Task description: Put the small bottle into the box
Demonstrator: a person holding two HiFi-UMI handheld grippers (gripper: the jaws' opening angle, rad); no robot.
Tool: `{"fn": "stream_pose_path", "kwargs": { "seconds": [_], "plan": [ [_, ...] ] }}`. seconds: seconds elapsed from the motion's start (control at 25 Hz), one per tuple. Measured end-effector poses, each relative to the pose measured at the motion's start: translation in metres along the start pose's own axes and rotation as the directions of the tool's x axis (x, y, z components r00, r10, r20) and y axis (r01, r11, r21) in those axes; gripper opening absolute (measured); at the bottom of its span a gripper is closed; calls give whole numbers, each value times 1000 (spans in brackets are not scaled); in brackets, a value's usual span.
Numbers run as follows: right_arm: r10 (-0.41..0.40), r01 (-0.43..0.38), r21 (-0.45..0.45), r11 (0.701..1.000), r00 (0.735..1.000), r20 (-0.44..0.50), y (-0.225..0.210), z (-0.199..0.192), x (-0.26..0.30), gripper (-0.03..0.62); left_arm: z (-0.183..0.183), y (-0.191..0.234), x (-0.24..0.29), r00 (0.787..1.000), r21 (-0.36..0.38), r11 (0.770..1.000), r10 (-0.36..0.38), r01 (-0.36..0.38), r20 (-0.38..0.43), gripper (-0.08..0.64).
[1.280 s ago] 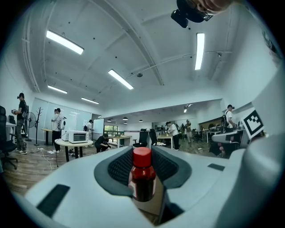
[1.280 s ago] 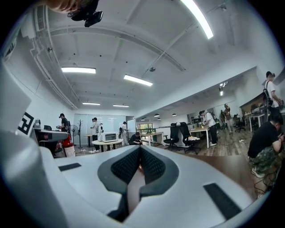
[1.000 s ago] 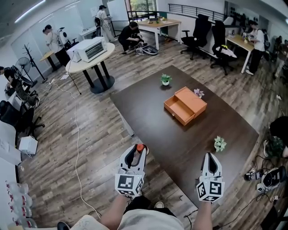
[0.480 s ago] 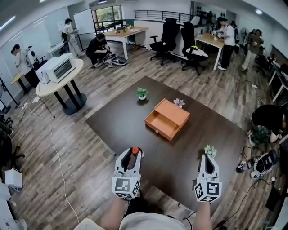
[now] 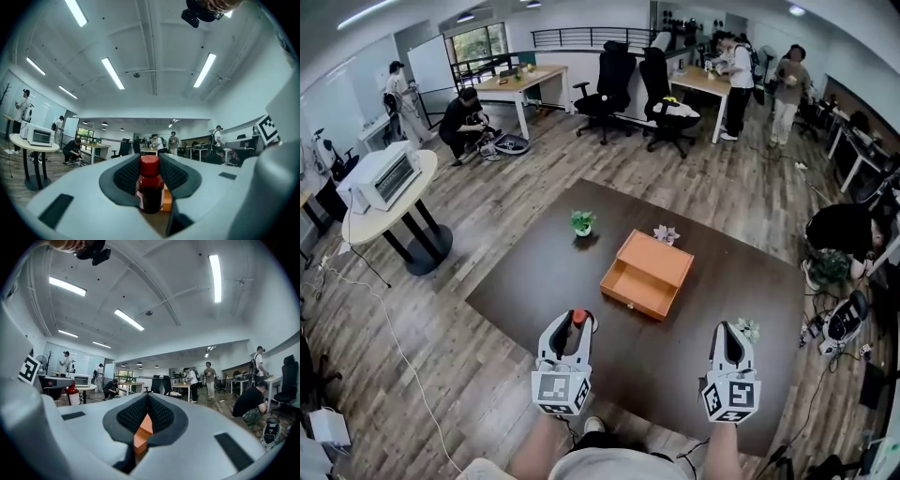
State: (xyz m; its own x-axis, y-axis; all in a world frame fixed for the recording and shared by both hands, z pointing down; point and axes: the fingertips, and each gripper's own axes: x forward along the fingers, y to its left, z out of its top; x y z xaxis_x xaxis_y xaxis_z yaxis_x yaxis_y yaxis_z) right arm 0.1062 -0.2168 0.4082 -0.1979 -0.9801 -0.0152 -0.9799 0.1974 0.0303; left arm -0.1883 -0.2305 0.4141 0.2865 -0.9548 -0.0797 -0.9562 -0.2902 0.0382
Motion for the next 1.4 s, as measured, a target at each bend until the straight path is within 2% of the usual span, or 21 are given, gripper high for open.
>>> {"fn": "stream_pose_path", "kwargs": {
  "seconds": [0.32, 0.56, 0.96, 1.4],
  "plan": [
    [-59, 59, -16, 998, 998, 28, 35, 8, 30, 2, 2, 48, 28, 998, 3, 998, -67, 67, 16, 129],
    [-95, 96, -29, 995, 995, 25, 40, 7, 34, 2, -3, 58, 40, 995, -8, 995, -102, 102, 19, 129],
    [-119, 120, -19, 993, 992, 35, 19, -3, 53, 2, -10, 46, 74, 990, 9, 990, -139, 138, 15, 129],
    [-183, 183, 12, 983, 983, 11, -22, -22, 63, 2, -28, 15, 115, 978, 19, 978, -206, 207, -20, 129]
  ]
}}
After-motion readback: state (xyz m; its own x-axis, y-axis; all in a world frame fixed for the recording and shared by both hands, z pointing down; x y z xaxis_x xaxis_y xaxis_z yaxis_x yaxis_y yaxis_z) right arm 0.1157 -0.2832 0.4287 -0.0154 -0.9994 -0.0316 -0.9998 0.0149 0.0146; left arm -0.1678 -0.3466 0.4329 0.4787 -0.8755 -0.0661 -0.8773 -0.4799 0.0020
